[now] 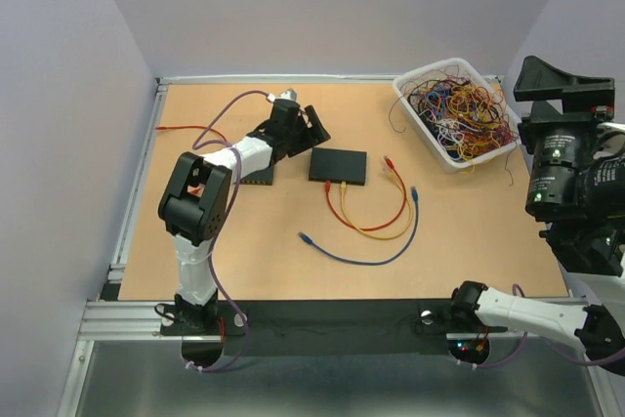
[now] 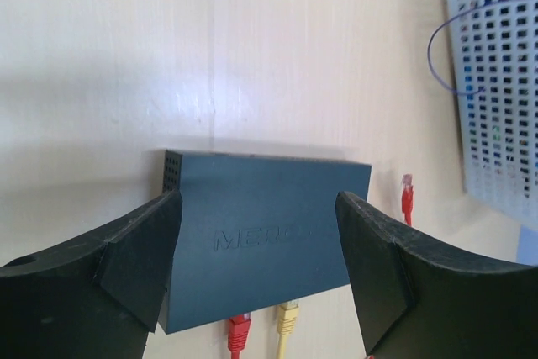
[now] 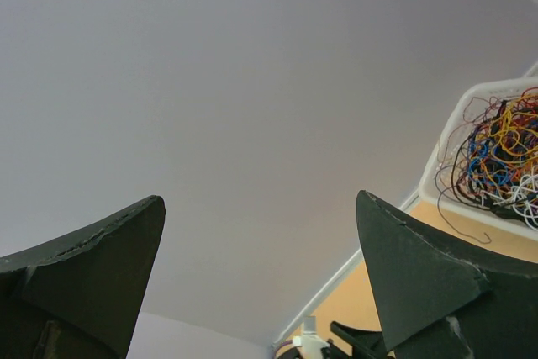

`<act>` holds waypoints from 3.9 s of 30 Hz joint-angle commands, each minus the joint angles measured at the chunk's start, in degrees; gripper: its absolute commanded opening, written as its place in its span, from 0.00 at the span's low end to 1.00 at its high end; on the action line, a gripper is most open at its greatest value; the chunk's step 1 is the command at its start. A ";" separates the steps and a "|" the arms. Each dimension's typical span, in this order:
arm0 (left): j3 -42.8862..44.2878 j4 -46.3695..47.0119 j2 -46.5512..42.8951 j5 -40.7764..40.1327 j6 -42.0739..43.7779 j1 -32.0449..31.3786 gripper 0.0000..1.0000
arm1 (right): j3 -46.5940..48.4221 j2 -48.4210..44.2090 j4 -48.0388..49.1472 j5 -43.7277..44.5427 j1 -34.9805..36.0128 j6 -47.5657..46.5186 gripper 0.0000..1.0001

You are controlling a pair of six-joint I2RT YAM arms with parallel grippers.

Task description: Insert the plug into the switch port

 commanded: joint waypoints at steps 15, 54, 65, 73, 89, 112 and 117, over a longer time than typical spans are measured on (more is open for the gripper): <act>-22.23 -5.68 -30.41 -3.20 6.51 0.07 0.84 | -27.12 12.85 -10.65 -33.38 -0.80 1.37 0.83; -28.31 -24.93 -66.72 -31.86 27.87 2.35 0.95 | -16.58 60.06 -10.92 -48.17 -10.12 11.58 0.47; -28.75 -24.40 -64.44 -29.92 28.14 2.44 0.95 | -10.61 67.26 -11.10 -47.90 -12.75 9.73 0.22; -28.84 -24.40 -63.56 -30.19 28.14 2.44 0.95 | 0.11 75.70 -11.45 -47.28 -18.37 6.04 0.22; -28.67 -24.57 -60.13 -30.01 27.87 2.52 0.95 | 14.38 80.99 -15.05 -50.01 -23.04 -2.05 0.78; -20.32 -14.31 -35.18 -10.07 27.53 26.43 0.96 | -12.54 56.80 4.80 -83.30 -16.54 6.56 1.00; -16.98 -11.57 -27.89 -8.05 28.05 27.05 0.94 | -9.65 61.37 8.67 -89.03 -16.53 8.85 0.99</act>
